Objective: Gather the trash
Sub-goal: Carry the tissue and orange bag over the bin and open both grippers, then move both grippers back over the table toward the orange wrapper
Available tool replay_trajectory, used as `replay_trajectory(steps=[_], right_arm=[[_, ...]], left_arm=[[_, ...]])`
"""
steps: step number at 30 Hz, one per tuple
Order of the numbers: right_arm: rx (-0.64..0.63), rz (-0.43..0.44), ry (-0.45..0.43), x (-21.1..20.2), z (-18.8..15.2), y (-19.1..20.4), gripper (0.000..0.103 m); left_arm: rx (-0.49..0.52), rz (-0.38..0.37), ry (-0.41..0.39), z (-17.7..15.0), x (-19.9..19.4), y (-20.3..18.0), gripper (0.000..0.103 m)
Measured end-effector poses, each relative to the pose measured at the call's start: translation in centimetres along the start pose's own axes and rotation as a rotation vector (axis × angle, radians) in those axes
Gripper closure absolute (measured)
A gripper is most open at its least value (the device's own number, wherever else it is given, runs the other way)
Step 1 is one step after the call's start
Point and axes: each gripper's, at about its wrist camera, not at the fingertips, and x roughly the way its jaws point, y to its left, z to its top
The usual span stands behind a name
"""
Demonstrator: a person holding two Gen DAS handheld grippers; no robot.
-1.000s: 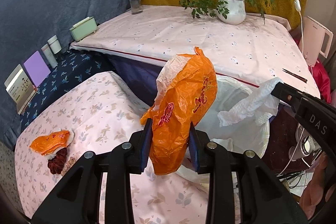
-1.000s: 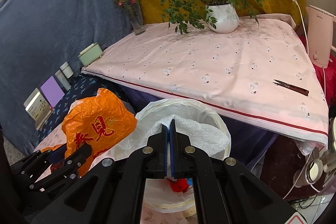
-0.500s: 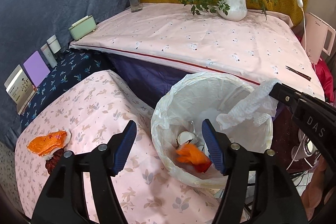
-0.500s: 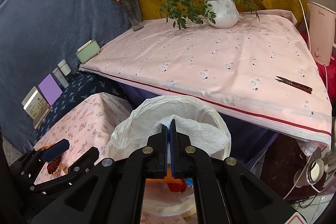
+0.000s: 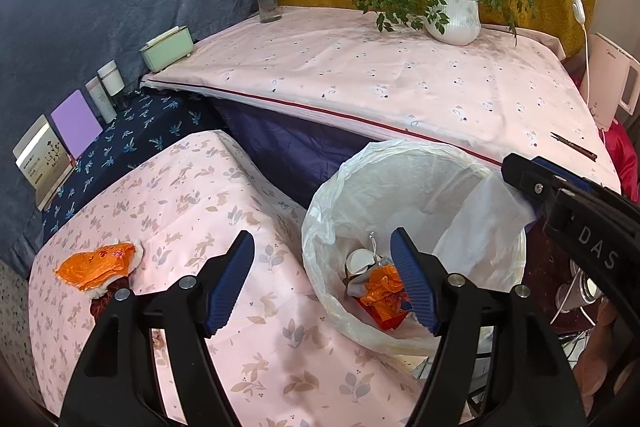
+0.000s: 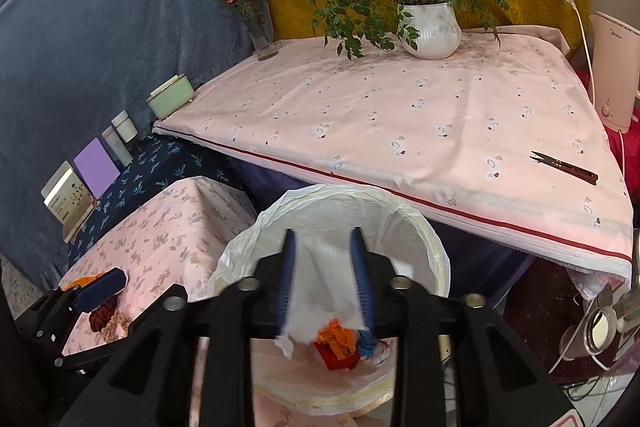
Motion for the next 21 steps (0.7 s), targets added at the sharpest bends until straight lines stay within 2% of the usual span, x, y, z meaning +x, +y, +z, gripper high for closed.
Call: replay_trajectory(steps=[11, 21], right_arm=[[-0.027, 0.015, -0.01, -0.8, -0.2, 1.8, 0.062], [-0.071, 0.04, -0.013, -1.6, -0.7, 5.1, 0.057]], left_arm=[[-0.04, 0.013, -0.008, -0.5, -1.1, 2.0, 0.036], [-0.095, 0.036, -0.017, -1.3, -2.2, 5.1, 0.036]])
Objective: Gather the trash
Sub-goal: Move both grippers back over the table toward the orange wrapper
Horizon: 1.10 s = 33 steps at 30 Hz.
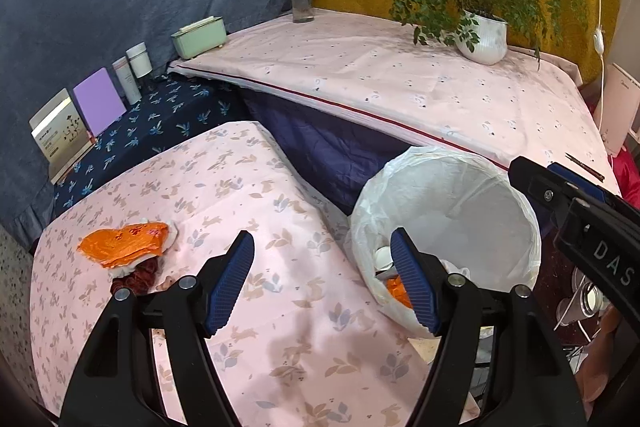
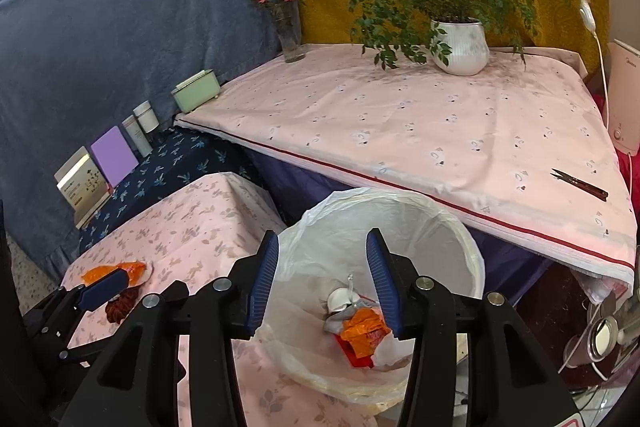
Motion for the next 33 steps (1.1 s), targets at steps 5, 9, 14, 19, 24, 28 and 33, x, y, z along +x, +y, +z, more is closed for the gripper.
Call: replay_trajectory(steps=[5, 9, 14, 19, 24, 28, 33], right_arm=[[-0.028, 0.019, 0.007, -0.1, -0.4, 2.2, 0.057], [-0.052, 0.036, 0.012, -0.3, -0.7, 3.9, 0.057], [-0.084, 0.059, 0.023, -0.3, -1.3, 6.4, 0.057], [-0.114, 0.087, 0.042, -0.2, -2.3, 8.9, 0.057], [-0.15, 0.114, 0.066, 0.1, -3.5, 11.4, 0.056], [-0.182, 0.135, 0.086, 0.6, -4.4, 13.6, 0.056], [-0.215, 0.158, 0.113, 1.3, -5.6, 16.1, 0.056]], left_arm=[[-0.036, 0.018, -0.007, -0.4, -0.7, 2.1, 0.033], [-0.065, 0.035, -0.011, -0.8, -1.2, 3.9, 0.033], [-0.101, 0.057, -0.014, -1.5, -1.8, 6.3, 0.033], [-0.138, 0.083, -0.015, -2.4, -2.4, 8.9, 0.033], [-0.181, 0.11, -0.012, -3.2, -2.8, 11.5, 0.033], [-0.212, 0.132, -0.005, -4.0, -2.9, 13.5, 0.033], [-0.25, 0.16, 0.009, -5.2, -2.8, 16.1, 0.033]])
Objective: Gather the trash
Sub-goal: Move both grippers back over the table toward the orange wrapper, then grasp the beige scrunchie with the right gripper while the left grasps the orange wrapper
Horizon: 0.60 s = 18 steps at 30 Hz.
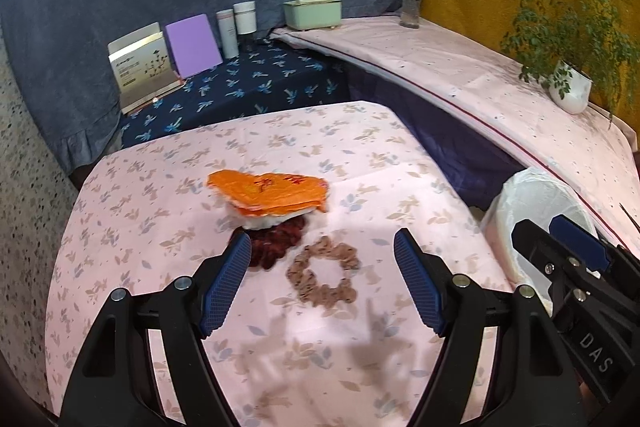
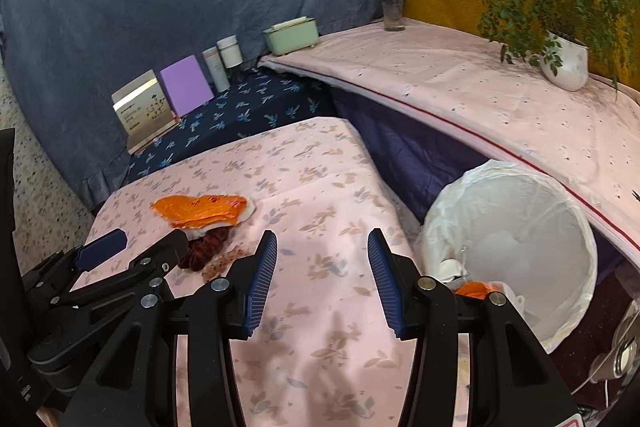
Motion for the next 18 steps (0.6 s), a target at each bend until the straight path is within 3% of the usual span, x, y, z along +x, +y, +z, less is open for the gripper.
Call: replay_trajectory(steps=[18], right_arm=[[-0.081, 0.046, 0.147, 7.6, -2.8, 6.7, 0.056]], left_arm=[[-0.149, 0.091, 0.082, -1.0, 4.7, 10.5, 0.033]])
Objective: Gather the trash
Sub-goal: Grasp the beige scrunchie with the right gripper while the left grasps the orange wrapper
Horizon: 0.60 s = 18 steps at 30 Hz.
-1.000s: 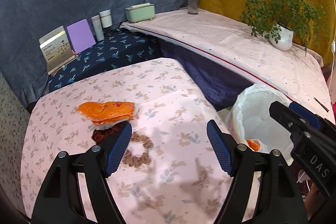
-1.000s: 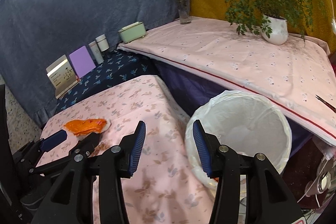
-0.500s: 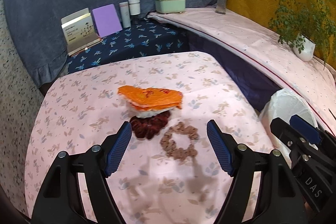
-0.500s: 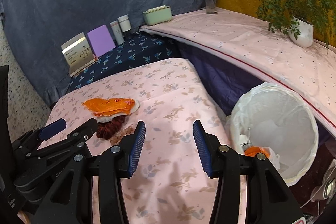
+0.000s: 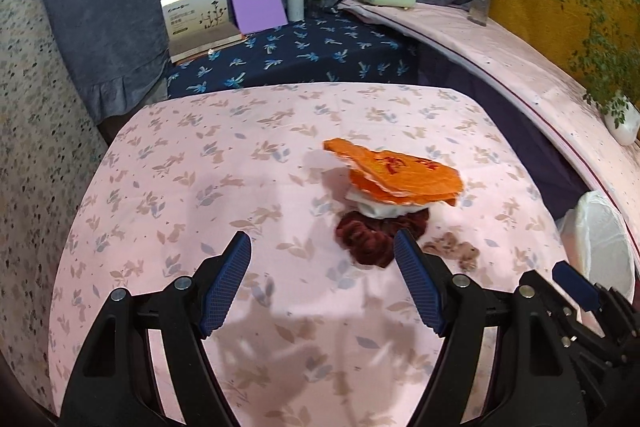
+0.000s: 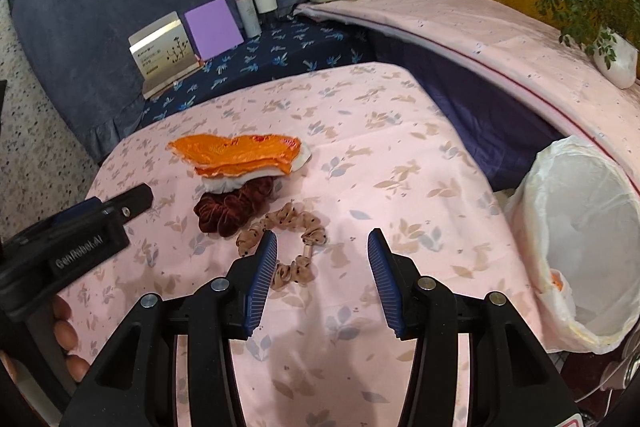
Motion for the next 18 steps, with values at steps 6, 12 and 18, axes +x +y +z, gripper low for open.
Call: replay_trajectory(steps=[6, 12, 18], right_arm=[[-0.002, -0.005, 0.05, 3.5, -0.2, 0.6, 0.056], [0.001, -0.012, 0.091, 6.5, -0.2, 0.5, 0.056], [0.004, -0.02, 0.114, 8.2, -0.4, 0.3, 0.064]], left_arm=[[-0.027, -0.027, 0.021, 1.3, 1.9, 1.2, 0.028], [-0.035, -0.075, 0.021, 2.8, 3.4, 0.4, 0.024], [-0.01, -0.085, 0.025, 4.0, 4.9, -1.6, 0.022]])
